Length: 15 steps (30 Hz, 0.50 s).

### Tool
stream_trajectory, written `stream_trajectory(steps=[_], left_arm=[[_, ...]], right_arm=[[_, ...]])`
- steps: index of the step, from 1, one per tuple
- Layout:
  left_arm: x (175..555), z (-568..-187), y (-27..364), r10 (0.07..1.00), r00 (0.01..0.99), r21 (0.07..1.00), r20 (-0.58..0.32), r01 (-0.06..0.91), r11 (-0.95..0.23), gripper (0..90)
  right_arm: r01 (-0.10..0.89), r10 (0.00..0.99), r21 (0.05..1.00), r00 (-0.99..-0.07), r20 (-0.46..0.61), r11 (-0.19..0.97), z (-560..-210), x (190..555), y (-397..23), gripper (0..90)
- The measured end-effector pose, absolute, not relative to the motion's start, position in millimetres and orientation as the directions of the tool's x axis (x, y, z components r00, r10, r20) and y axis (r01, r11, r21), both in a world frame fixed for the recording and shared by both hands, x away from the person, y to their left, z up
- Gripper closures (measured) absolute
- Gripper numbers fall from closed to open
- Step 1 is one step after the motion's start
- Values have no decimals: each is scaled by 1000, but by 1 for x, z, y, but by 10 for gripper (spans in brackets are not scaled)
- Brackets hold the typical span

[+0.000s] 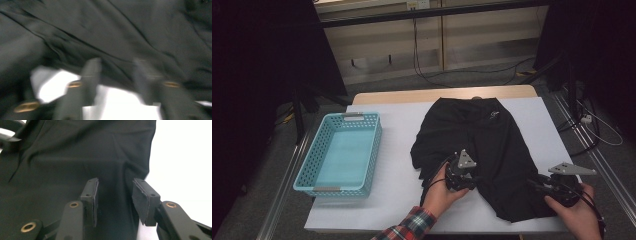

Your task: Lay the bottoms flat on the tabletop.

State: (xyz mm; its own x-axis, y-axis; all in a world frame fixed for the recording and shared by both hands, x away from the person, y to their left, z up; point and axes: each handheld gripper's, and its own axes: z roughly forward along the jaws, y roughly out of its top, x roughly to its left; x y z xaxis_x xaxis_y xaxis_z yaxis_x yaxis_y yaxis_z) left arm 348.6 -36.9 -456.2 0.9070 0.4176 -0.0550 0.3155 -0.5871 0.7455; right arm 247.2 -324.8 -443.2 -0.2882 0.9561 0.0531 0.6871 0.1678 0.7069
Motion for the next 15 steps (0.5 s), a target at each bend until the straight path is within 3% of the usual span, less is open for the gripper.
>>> stream_trajectory(steps=[2,5,7,9,13,15], left_arm=[[349,-455,-37,404,912,737,-78,326,-592,768],[350,-456,-38,402,911,739,-93,333,-585,867],[353,-454,-38,406,910,742,-87,331,-583,884],[359,-452,-35,424,901,752,-87,339,-566,885],[371,-449,-31,428,895,784,-123,353,-511,885],[372,-449,-31,421,897,786,-137,357,-505,884]], right_arm=[[694,955,699,-293,56,172,-442,241,-326,604],[705,952,686,-301,61,179,-443,237,-326,618],[712,953,680,-295,64,175,-446,239,-327,685],[709,954,685,-293,65,170,-445,240,-328,690],[704,950,688,-305,67,177,-448,250,-333,900],[704,948,687,-309,70,179,-447,253,-334,900]])
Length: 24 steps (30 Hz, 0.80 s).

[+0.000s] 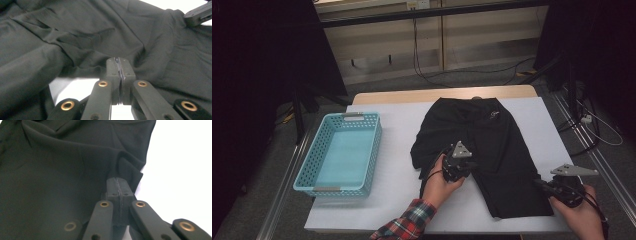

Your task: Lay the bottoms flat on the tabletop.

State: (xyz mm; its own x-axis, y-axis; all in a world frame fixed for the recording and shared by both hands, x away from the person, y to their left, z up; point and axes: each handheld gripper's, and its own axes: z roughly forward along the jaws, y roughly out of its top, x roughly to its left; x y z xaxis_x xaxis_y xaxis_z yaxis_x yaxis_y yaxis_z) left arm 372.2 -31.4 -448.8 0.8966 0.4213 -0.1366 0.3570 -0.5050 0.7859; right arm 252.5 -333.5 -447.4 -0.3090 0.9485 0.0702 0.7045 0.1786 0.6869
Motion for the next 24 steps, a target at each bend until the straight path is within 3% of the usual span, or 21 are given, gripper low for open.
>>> stream_trajectory(steps=[3,6,7,8,9,12,16,24], left_arm=[[372,-450,-32,414,901,796,-128,342,-499,881],[371,-453,-31,414,903,793,-116,335,-508,850],[371,-454,-30,420,899,788,-122,346,-510,675],[370,-454,-29,431,894,790,-122,350,-503,675],[369,-454,-28,439,891,791,-119,352,-501,569],[364,-450,-22,450,885,793,-120,358,-492,396],[354,-444,-18,439,890,788,-126,359,-500,332],[331,-444,-24,371,920,786,-128,322,-528,309]], right_arm=[[694,961,697,-275,23,182,-445,257,-338,900],[687,965,712,-257,52,145,-443,257,-346,900],[686,962,714,-266,61,144,-444,253,-345,866],[686,962,714,-266,61,144,-444,253,-345,866],[686,964,713,-262,53,147,-444,251,-344,776],[684,963,713,-267,48,154,-443,243,-341,651],[680,965,719,-257,45,147,-440,237,-340,589],[693,965,707,-256,55,143,-443,230,-342,539]])
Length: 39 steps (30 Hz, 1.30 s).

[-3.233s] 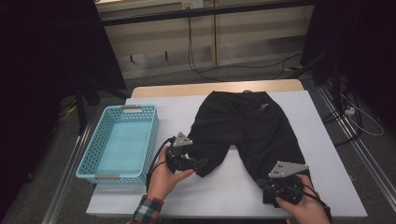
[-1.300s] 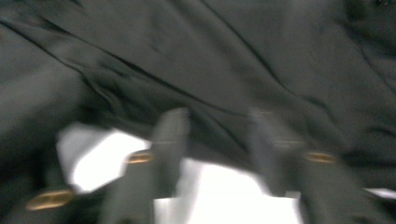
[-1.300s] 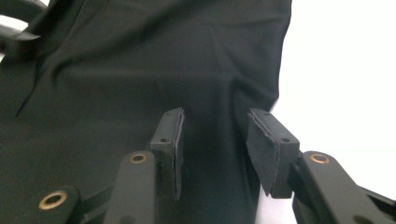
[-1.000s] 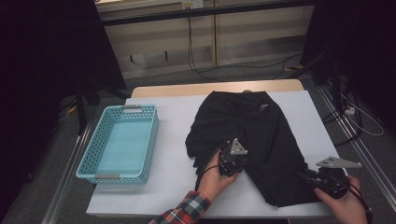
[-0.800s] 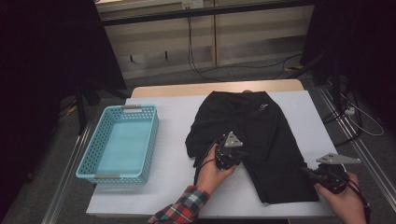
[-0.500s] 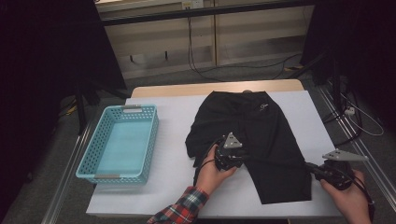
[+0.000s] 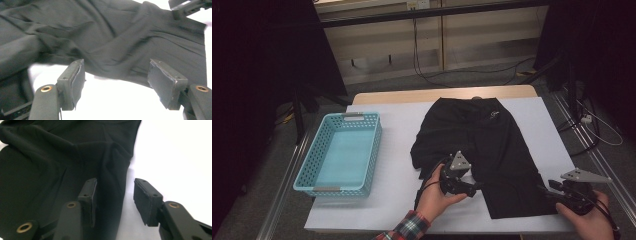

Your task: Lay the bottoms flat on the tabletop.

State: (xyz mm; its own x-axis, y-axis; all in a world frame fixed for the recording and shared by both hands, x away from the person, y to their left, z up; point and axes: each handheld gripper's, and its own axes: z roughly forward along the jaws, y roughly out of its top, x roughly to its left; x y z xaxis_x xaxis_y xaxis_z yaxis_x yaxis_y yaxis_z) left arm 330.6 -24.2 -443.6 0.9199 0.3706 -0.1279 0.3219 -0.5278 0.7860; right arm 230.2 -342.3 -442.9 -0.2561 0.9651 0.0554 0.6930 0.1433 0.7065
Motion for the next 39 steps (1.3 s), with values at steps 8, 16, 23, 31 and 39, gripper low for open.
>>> stream_trajectory(steps=[8,16,23,31,39], left_arm=[[313,-449,-34,311,940,771,-139,300,-562,345],[306,-457,-48,273,955,765,-112,258,-590,446],[303,-457,-57,258,957,759,-136,268,-594,501],[300,-455,-62,253,953,736,-167,291,-611,818],[303,-444,-50,255,931,725,-262,364,-584,864]], right_arm=[[693,964,705,-261,48,153,-444,230,-341,490],[703,957,689,-286,49,175,-444,230,-340,612],[712,958,680,-282,48,176,-446,229,-339,706],[732,948,662,-302,105,160,-445,228,-340,900],[723,936,677,-319,150,138,-436,219,-346,900]])
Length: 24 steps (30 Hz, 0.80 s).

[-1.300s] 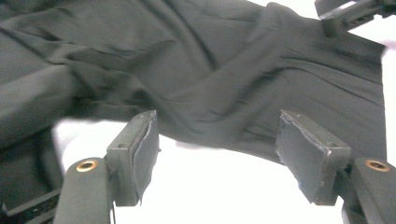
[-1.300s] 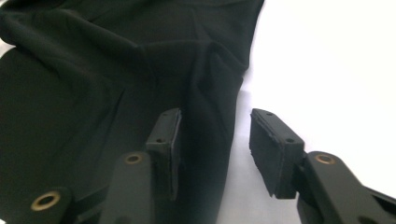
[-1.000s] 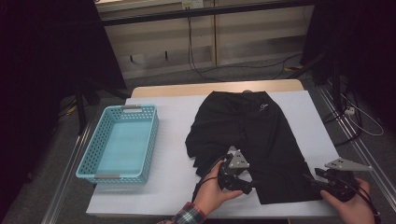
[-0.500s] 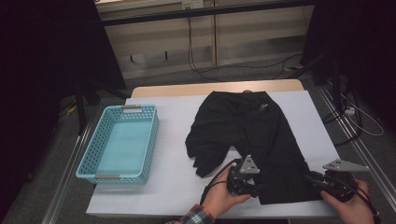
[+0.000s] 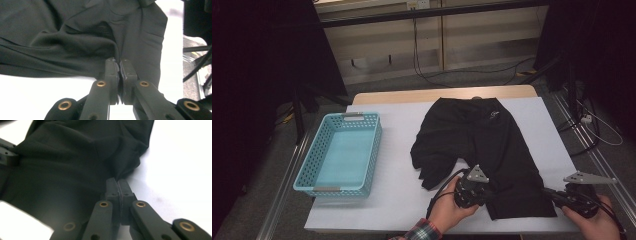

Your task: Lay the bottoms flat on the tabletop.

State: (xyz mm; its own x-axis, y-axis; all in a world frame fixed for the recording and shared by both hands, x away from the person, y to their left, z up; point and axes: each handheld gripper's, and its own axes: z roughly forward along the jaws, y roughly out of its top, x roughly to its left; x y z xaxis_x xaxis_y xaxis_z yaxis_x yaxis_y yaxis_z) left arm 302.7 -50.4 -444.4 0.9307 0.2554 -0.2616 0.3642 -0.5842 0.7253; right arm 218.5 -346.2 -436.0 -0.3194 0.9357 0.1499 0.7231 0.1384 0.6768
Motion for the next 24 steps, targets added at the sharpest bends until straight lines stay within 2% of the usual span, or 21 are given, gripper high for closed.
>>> stream_trajectory(steps=[12,14,17,22,24], left_arm=[[294,-431,-45,212,917,731,-338,398,-554,865],[295,-431,-44,211,921,734,-326,388,-557,861],[297,-440,-45,225,924,719,-309,382,-581,833],[305,-451,-45,256,915,704,-313,404,-584,840],[306,-453,-45,265,915,706,-304,403,-582,810]], right_arm=[[717,926,686,-333,178,126,-430,194,-354,900],[710,926,695,-331,182,117,-427,192,-355,900],[714,927,688,-333,170,130,-429,195,-355,884],[730,939,666,-316,132,152,-442,210,-353,893],[734,941,661,-314,123,158,-443,214,-351,873]])
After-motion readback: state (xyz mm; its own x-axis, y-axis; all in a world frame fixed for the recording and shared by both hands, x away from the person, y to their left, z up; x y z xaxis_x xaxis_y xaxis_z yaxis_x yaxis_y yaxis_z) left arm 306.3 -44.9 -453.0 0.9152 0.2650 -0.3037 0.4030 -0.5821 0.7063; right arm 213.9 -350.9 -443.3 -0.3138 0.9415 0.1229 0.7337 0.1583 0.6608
